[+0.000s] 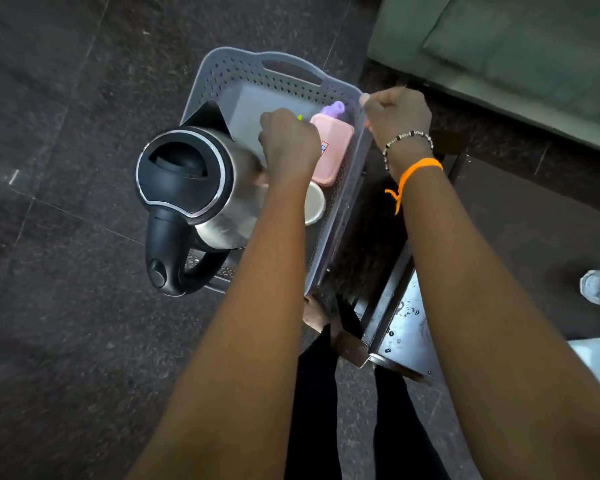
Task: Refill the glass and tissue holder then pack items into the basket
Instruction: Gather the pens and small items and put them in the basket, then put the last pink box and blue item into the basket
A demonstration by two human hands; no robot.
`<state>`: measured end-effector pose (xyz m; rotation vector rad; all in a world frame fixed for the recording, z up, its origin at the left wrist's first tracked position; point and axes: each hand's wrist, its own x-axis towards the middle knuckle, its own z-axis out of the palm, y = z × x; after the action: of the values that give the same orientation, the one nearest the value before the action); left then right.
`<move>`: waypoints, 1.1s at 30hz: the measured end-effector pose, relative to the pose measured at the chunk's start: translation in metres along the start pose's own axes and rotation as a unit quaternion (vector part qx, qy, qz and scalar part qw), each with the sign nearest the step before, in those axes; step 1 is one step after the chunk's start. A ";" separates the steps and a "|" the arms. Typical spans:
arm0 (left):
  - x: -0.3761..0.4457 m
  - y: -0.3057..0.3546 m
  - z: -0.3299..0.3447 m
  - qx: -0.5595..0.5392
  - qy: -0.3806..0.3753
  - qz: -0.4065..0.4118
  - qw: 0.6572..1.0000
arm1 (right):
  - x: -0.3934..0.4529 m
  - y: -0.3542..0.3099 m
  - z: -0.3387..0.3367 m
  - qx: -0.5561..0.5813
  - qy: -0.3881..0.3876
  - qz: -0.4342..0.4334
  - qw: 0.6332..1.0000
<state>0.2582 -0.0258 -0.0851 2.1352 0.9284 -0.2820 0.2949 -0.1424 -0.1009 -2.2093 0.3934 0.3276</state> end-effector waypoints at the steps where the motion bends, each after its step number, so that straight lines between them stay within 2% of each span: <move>1: -0.009 0.001 0.000 -0.037 0.009 0.016 0.999 | -0.008 0.005 -0.005 0.017 0.003 0.003 1.000; 4: -0.052 0.003 0.010 -0.106 0.002 0.075 0.991 | -0.034 0.037 -0.024 0.076 0.009 0.025 0.997; 8: -0.114 -0.012 0.049 -0.133 -0.093 0.098 0.982 | -0.083 0.096 -0.055 0.121 0.006 0.076 0.990; 12: -0.185 -0.025 0.109 -0.035 -0.227 0.104 0.968 | -0.134 0.179 -0.101 0.099 0.010 0.138 0.985; 15: -0.238 -0.027 0.159 0.022 -0.303 0.097 0.948 | -0.165 0.247 -0.146 0.083 0.046 0.195 0.976; 21: -0.321 -0.009 0.270 0.178 -0.438 0.125 0.872 | -0.205 0.376 -0.244 0.072 0.130 0.303 0.941; 24: -0.347 0.001 0.313 0.223 -0.443 0.130 0.858 | -0.212 0.430 -0.282 0.065 0.170 0.339 0.923; 27: -0.354 -0.003 0.347 0.275 -0.425 0.141 0.851 | -0.214 0.468 -0.311 0.065 0.241 0.384 0.889; 30: -0.354 -0.011 0.372 0.333 -0.426 0.161 0.826 | -0.212 0.499 -0.332 0.068 0.289 0.439 0.848; 33: -0.355 -0.018 0.393 0.371 -0.428 0.184 0.803 | -0.209 0.525 -0.346 0.058 0.319 0.452 0.831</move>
<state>0.0320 -0.4926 -0.1941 2.3702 -0.1929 -1.4512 -0.0659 -0.6912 -0.1850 -1.8103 1.7901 0.0253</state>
